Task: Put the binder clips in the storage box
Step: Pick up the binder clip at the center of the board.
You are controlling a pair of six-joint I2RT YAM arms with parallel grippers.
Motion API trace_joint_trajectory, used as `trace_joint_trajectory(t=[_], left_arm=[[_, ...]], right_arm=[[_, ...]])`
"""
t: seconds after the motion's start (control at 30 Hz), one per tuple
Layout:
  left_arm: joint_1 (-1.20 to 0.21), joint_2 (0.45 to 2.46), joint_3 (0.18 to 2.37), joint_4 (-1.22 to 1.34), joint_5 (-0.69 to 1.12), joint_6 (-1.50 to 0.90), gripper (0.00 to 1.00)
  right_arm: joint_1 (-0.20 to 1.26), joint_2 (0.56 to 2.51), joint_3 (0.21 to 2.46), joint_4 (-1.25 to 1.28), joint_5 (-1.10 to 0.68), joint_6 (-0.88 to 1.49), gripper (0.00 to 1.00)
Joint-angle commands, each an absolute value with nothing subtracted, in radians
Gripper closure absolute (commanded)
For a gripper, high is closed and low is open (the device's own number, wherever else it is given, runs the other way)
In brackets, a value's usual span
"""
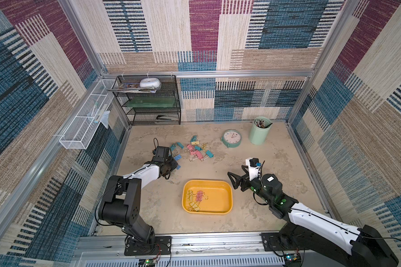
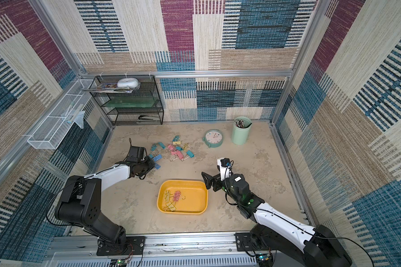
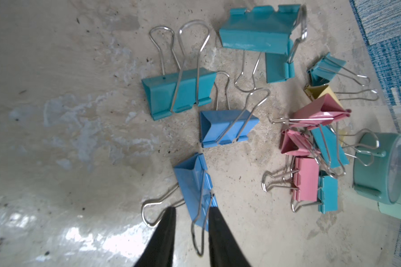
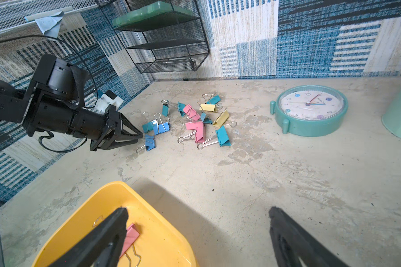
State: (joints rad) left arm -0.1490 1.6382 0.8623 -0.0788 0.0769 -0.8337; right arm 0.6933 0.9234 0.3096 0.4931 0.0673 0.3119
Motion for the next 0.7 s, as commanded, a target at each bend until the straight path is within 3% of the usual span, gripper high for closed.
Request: trace_joint_trajectory(t=[0.0,0.1,0.27,0.4,0.67], left_arm=[[-0.147,1.659,0.885,-0.058,0.11,-0.824,0.87],[-0.147,1.651,0.891,-0.075,0.131,-0.815,1.0],[-0.154,1.544,0.861,-0.117,0.143,-0.806,1.0],[-0.218,1.387,0.856,-0.22,0.088,-0.769,1.0],[-0.554,1.13,0.943,-0.577,-0.226,-0.631,1.0]], right_arm=[[0.69,0.923,0.295,0.559,0.044,0.273,0.02],[0.684,0.935,0.295,0.575,-0.032,0.265,0.02],[0.683,0.937,0.284,0.633,-0.212,0.249,0.02],[0.678,0.96,0.291,0.61,-0.147,0.271,0.01],[0.649,0.931,0.275,0.547,0.047,0.348,0.02]])
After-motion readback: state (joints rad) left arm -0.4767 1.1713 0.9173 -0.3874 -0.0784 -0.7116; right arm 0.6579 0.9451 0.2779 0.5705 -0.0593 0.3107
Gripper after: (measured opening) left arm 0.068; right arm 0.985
